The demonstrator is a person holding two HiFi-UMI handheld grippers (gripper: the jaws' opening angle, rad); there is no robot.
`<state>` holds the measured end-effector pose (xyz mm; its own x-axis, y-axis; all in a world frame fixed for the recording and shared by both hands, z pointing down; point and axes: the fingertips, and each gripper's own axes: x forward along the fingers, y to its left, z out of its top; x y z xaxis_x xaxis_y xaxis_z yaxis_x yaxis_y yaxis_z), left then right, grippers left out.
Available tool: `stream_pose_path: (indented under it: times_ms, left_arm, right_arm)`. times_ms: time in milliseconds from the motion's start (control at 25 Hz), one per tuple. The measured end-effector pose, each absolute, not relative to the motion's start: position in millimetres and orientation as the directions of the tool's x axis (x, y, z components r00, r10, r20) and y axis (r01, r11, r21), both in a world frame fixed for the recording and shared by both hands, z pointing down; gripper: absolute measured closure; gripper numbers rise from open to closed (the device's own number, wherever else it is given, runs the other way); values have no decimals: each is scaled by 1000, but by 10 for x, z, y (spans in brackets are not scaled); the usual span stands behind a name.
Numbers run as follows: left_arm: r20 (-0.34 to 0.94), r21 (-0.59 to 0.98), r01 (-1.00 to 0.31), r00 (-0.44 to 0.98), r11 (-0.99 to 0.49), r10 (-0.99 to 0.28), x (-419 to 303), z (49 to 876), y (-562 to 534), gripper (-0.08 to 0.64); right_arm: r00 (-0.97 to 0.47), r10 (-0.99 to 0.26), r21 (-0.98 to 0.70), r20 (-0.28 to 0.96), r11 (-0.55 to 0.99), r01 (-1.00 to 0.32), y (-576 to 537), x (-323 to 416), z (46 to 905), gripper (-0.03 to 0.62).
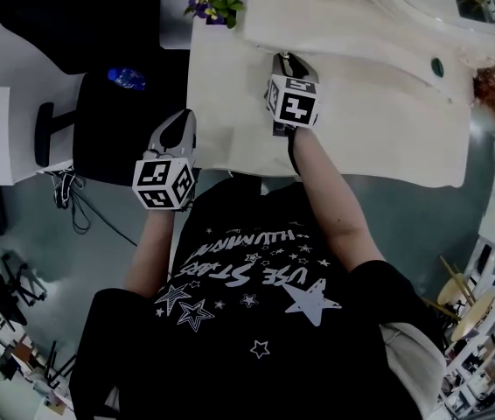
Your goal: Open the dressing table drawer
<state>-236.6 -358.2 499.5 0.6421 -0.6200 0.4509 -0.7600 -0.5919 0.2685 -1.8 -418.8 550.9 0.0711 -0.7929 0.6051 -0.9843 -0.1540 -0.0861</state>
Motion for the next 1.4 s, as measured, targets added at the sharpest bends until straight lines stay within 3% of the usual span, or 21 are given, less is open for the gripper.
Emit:
stream_pose_path:
  times_ms: [1040,1400]
  left_arm:
    - [490,212,-858,507,-467,-709,-2414,4863,-3146,559]
    - [475,217,-831,548,-512,-688,-2489,4812,-3125,559]
  right_arm:
    - [-18,-765,-148,644,-101,-984,-3945,-76,5539,474]
    - [-5,-770,-141,638,-111,-984,-3835,-116,5518,472]
